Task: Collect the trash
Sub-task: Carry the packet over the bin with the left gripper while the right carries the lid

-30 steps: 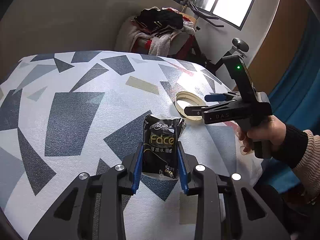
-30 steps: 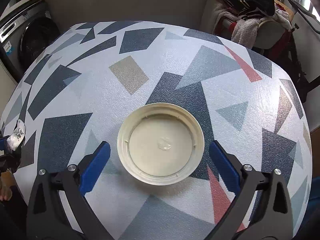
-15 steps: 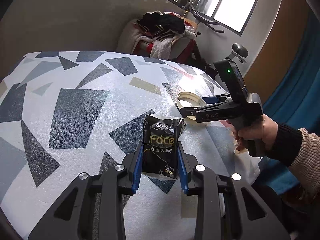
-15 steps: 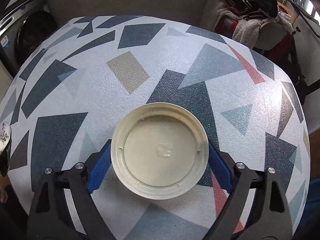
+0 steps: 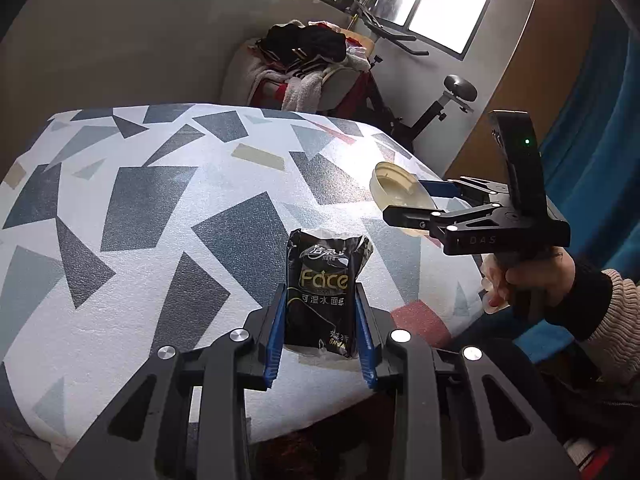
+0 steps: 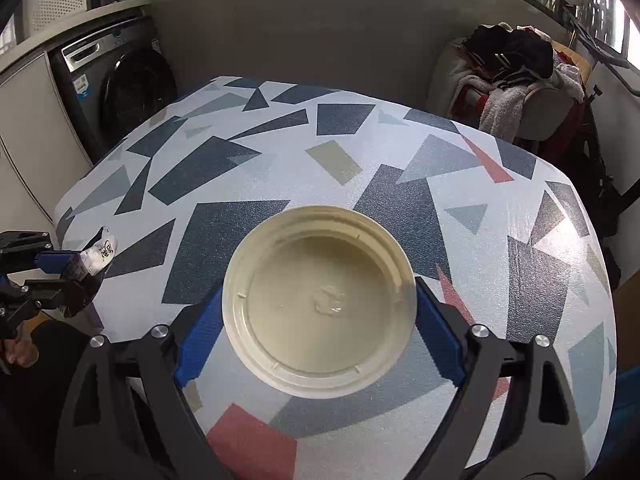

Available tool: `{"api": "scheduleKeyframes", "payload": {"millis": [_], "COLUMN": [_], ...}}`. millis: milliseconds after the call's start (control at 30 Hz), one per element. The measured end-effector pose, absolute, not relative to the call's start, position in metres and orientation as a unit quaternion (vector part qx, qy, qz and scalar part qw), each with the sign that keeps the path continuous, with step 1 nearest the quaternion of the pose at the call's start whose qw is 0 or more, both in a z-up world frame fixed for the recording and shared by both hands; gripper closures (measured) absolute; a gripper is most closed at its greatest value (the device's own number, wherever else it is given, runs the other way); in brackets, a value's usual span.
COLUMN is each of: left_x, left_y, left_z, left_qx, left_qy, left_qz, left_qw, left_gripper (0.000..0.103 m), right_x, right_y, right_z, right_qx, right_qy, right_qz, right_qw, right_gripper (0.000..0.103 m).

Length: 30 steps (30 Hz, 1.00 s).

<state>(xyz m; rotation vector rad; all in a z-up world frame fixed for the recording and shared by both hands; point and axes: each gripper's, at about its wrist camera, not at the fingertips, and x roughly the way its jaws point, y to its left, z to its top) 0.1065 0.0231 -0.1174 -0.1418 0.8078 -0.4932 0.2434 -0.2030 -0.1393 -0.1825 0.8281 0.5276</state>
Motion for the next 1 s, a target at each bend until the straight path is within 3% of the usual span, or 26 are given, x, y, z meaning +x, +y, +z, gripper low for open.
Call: {"api": "scheduleKeyframes", "payload": {"millis": [300, 667, 767, 833, 1000], "left_x": [0.029, -0.014, -0.018, -0.018, -0.019], "left_y": [0.004, -0.003, -0.005, -0.004, 0.007], "left_z": [-0.136, -0.163, -0.158, -0.154, -0.139], "left_qx": [-0.042, -0.032, -0.020, -0.020, -0.013], "left_qy": [0.417, 0.436, 0.426, 0.418, 0.380], "left_qz": [-0.265, -0.271, -0.269, -0.263, -0.231], "left_qw": [0.868, 0.858, 0.864, 0.869, 0.895], "left_gripper": [0.072, 0.070, 0.057, 0.036, 0.011], "right_x": [0.140, 0.072, 0.068, 0.065, 0.059], "right_y": [-0.226, -0.219, -0.217, -0.216, -0.206], "right_z": [-0.141, -0.167, -0.171, -0.175, -0.189], "right_qx": [-0.035, -0.066, -0.071, -0.074, -0.081], "right_qy": [0.360, 0.367, 0.369, 0.371, 0.387], "right_qz": [0.289, 0.307, 0.311, 0.313, 0.325], "right_qw": [0.887, 0.876, 0.873, 0.871, 0.859], "right_gripper": [0.016, 0.016, 0.016, 0.016, 0.016]}}
